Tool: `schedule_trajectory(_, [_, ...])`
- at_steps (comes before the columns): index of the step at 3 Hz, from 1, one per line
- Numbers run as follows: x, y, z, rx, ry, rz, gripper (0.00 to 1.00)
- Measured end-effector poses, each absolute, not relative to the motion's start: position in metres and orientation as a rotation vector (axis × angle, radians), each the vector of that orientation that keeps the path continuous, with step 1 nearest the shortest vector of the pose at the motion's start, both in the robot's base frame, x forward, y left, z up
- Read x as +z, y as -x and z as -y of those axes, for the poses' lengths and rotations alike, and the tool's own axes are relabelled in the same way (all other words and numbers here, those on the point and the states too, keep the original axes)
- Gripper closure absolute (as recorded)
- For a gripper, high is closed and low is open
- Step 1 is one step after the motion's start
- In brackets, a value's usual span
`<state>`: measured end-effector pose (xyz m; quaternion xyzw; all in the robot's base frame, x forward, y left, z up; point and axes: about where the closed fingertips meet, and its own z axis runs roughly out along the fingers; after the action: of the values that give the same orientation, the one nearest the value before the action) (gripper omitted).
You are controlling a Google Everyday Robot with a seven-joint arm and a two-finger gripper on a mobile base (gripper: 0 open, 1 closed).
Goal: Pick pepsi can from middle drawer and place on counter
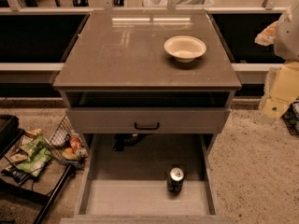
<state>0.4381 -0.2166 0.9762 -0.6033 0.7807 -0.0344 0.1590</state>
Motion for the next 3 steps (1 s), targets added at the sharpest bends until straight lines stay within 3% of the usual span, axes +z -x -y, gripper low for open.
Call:
schedule_trajectory(2, [0.964, -0.439, 0.217, -0.049, 1.681, -2.219, 0.00])
schedule_trajectory(3, [0.892, -0.430, 0.210, 0.169, 1.630, -2.153, 0.00])
